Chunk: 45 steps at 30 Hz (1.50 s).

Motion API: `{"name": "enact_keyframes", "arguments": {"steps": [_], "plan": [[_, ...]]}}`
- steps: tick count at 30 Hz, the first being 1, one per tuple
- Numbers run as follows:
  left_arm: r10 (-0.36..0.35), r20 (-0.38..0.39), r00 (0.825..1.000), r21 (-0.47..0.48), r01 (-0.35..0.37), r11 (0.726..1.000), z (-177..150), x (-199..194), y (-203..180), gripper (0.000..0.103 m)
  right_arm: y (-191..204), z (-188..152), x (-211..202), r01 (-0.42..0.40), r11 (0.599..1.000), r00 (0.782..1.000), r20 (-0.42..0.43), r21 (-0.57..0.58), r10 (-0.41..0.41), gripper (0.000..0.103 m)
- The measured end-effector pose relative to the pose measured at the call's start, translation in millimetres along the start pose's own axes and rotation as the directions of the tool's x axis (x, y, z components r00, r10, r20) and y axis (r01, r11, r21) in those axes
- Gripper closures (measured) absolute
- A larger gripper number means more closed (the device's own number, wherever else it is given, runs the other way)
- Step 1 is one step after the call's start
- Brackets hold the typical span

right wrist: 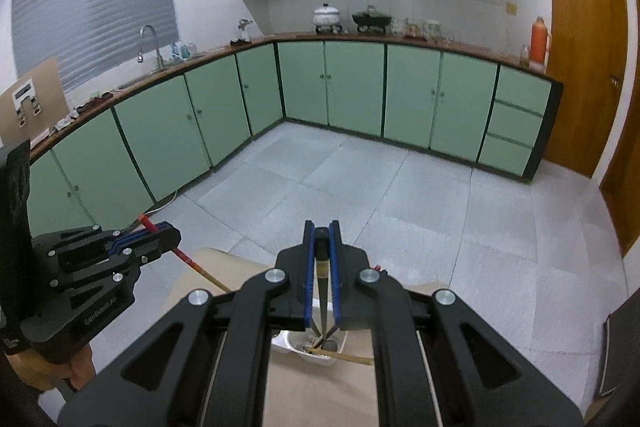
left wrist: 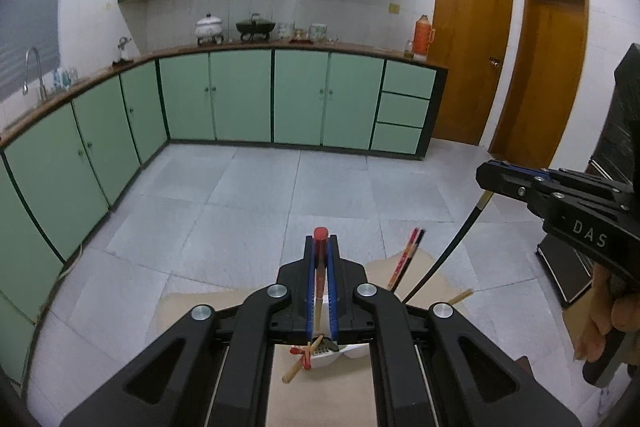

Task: Organize utensils

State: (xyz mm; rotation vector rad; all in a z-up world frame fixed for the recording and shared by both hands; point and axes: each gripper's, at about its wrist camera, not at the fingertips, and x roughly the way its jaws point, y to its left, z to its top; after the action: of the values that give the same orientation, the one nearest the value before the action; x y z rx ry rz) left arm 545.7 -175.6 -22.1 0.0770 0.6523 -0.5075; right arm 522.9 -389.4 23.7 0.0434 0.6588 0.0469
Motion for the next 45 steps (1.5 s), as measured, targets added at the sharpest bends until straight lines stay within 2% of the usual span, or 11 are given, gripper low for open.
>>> {"name": "enact_keyframes", "arguments": {"steps": [12, 17, 20, 23, 25, 28, 30, 34, 36, 42, 45], "plan": [[-0.009, -0.076, 0.997, -0.019, 0.007, 1.000, -28.1, 48.5, 11.1, 0.098, -10.2, -35.1, 53.7, 0.000, 0.999, 0.996, -0.085, 0.034, 0.003, 0.095], [-0.003, -0.077, 0.997, -0.021, 0.001, 1.000, -28.5, 45.1, 12.7, 0.096, -10.6, -34.8, 49.4, 0.007, 0.999, 0.997, -0.073, 0.033, -0.005, 0.085], [0.004, -0.062, 0.998, -0.023, -0.006, 1.000, -25.5, 38.2, 14.0, 0.091, -13.4, -37.1, 41.2, 0.012, 0.999, 0.998, -0.056, 0.036, -0.010, 0.085], [0.023, -0.045, 0.999, -0.020, -0.024, 1.000, -25.8, 28.0, 15.8, 0.070, -17.1, -41.5, 31.6, 0.021, 0.999, 0.999, -0.043, 0.038, -0.019, 0.084], [0.041, -0.021, 0.999, -0.023, -0.042, 0.999, -29.6, 17.5, 18.6, 0.054, -17.0, -46.8, 24.0, 0.030, 0.999, 0.999, -0.030, 0.037, -0.029, 0.078], [0.058, -0.001, 0.998, -0.039, -0.058, 0.998, -35.4, 4.8, 22.2, 0.039, -18.1, -55.4, 11.3, 0.057, 0.997, 0.998, -0.002, 0.046, -0.057, 0.057], [0.067, 0.007, 0.998, -0.050, -0.067, 0.997, -42.0, -3.7, 26.7, 0.031, -18.2, -60.7, 3.7, 0.070, 0.996, 0.997, 0.016, 0.047, -0.071, 0.038], [0.108, 0.043, 0.993, -0.049, -0.106, 0.993, -57.9, -22.0, 31.0, 0.008, -13.6, -80.1, -12.1, 0.084, 0.996, 0.995, 0.045, 0.043, -0.086, 0.023], [0.110, 0.068, 0.992, -0.052, -0.107, 0.993, -72.6, -32.3, 33.5, 0.006, -10.3, -90.9, -19.4, 0.094, 0.995, 0.993, 0.064, 0.041, -0.096, 0.013], [0.136, 0.069, 0.988, -0.049, -0.133, 0.990, -115.1, -51.0, 35.2, 0.006, 7.1, -132.6, -34.3, 0.112, 0.994, 0.991, 0.074, 0.002, -0.112, 0.009], [0.120, 0.084, 0.989, -0.039, -0.117, 0.992, -131.5, -65.2, 32.4, 0.006, 18.3, -155.2, -48.0, 0.116, 0.993, 0.988, 0.105, -0.005, -0.115, 0.007]]}}
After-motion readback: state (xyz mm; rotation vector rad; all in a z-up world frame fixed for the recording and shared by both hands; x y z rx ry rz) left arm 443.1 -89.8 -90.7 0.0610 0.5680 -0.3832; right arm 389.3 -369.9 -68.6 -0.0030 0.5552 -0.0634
